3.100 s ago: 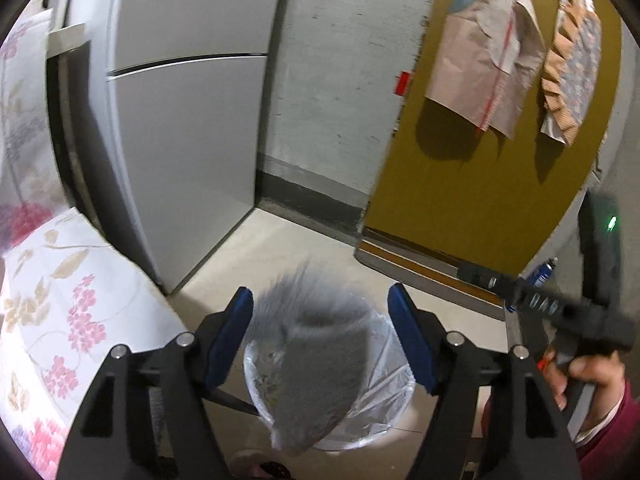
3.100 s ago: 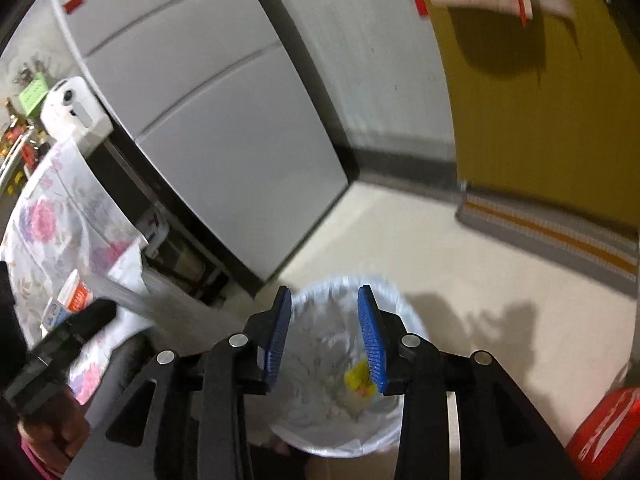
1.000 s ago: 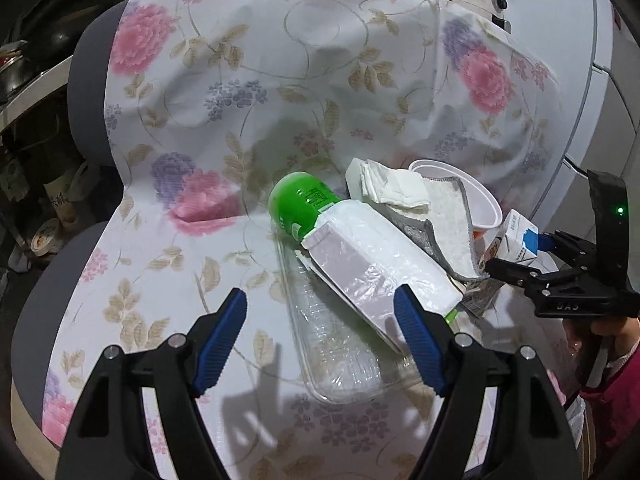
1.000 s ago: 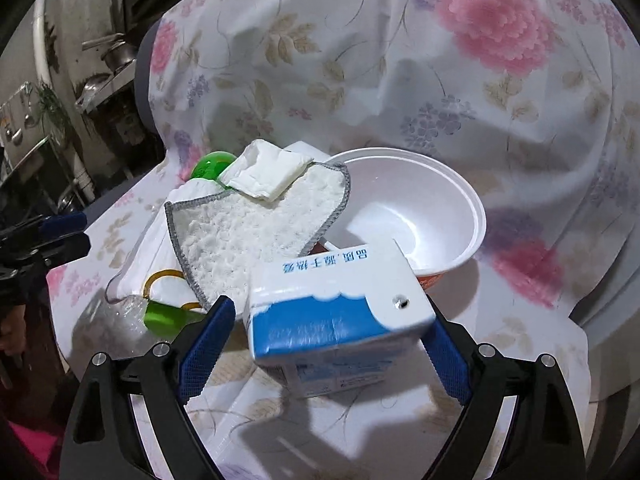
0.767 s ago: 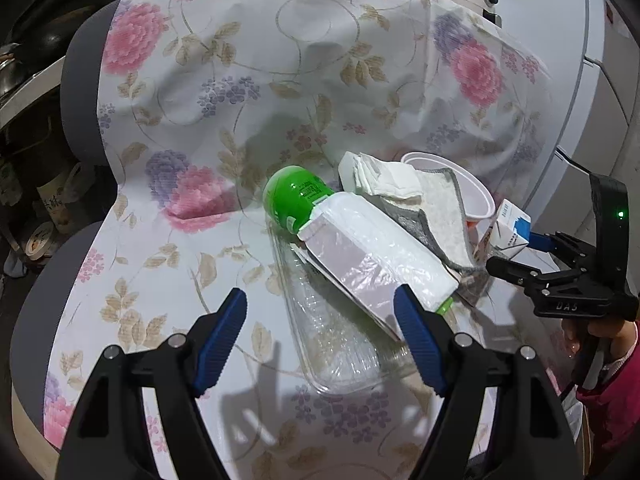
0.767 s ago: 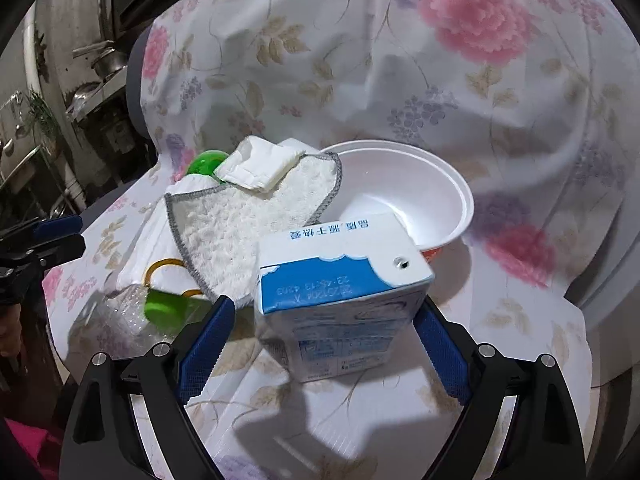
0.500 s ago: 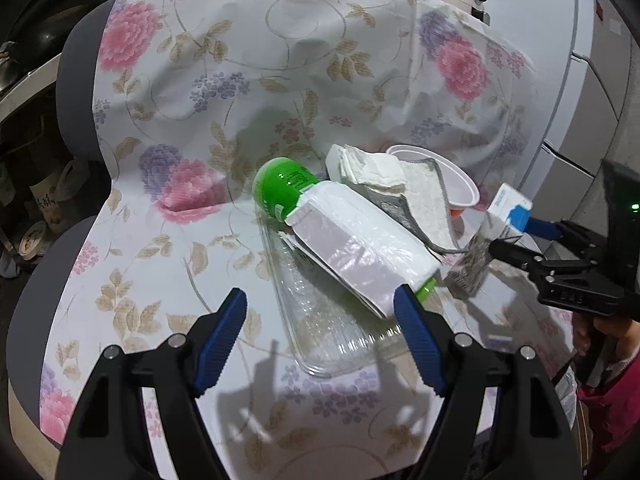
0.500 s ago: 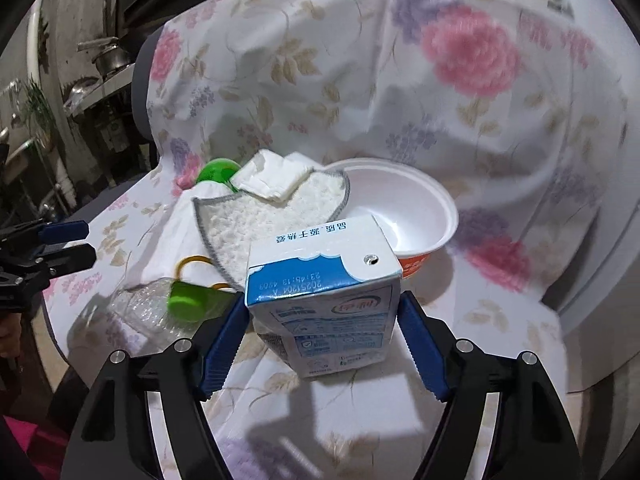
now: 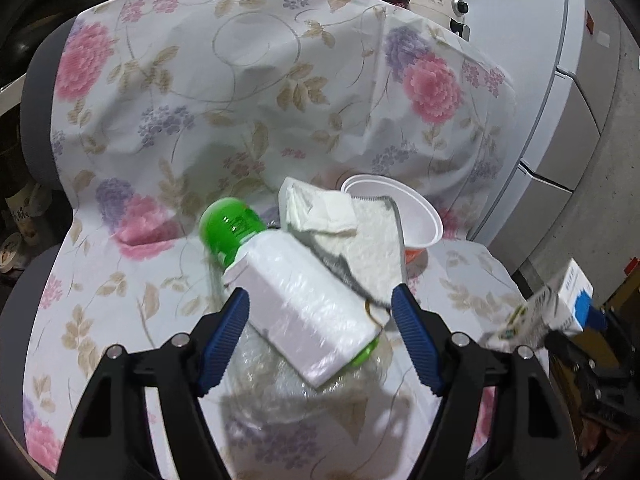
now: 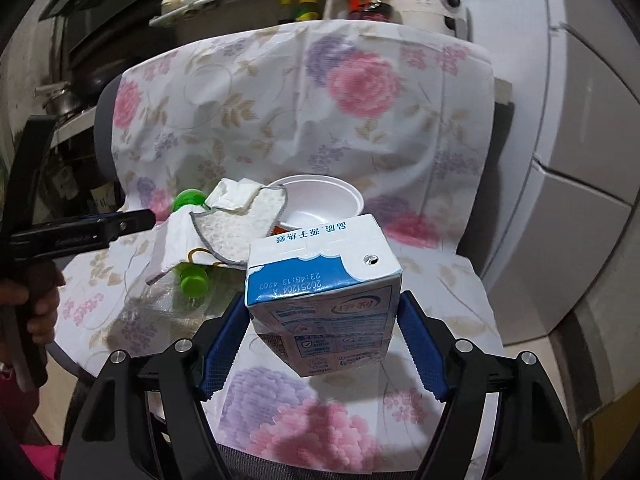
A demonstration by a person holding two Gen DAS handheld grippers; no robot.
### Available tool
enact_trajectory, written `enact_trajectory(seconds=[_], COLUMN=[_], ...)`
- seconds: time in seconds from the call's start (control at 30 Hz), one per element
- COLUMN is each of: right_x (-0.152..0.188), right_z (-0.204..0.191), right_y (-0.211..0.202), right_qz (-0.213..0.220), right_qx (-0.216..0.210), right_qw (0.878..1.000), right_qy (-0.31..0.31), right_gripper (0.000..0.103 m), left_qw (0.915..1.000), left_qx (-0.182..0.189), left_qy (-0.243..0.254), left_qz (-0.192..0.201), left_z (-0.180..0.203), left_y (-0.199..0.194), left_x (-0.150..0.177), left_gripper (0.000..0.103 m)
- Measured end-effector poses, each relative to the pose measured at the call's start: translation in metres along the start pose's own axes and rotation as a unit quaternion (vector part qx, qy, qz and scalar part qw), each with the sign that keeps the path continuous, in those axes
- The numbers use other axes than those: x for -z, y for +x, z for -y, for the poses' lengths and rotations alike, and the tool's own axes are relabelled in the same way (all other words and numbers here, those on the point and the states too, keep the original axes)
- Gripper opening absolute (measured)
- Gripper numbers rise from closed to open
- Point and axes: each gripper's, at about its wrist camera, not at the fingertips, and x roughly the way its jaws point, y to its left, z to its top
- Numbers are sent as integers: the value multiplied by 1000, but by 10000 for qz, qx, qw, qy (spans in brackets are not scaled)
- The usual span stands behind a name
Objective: Collect trash
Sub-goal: 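Grasp the grey-edged white cloth with the left gripper while the right holds the carton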
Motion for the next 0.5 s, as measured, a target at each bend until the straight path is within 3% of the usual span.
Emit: enact_trajectory(seconds=[0.13, 0.3, 0.47, 0.5], right_x=[1, 4, 6, 7], right_z=[5, 10, 15, 16], right_y=[4, 7, 7, 6], right_qz=[-3, -5, 3, 10], right_qx=[-63, -100, -79, -83], right_qw=[9999, 9998, 9997, 9997], right_qy=[107, 177, 232, 242], right_gripper=[75, 75, 75, 75], left_qw=[9997, 9991, 9985, 9983], left_qx=[93, 127, -66, -107], left_qy=[164, 284, 344, 338], left_qz=[-129, -288, -430, -467], left_z=[13, 25, 30, 30], left_y=[12, 36, 58, 61], left_x=[1, -2, -11, -12], left_gripper=[58, 35, 27, 22])
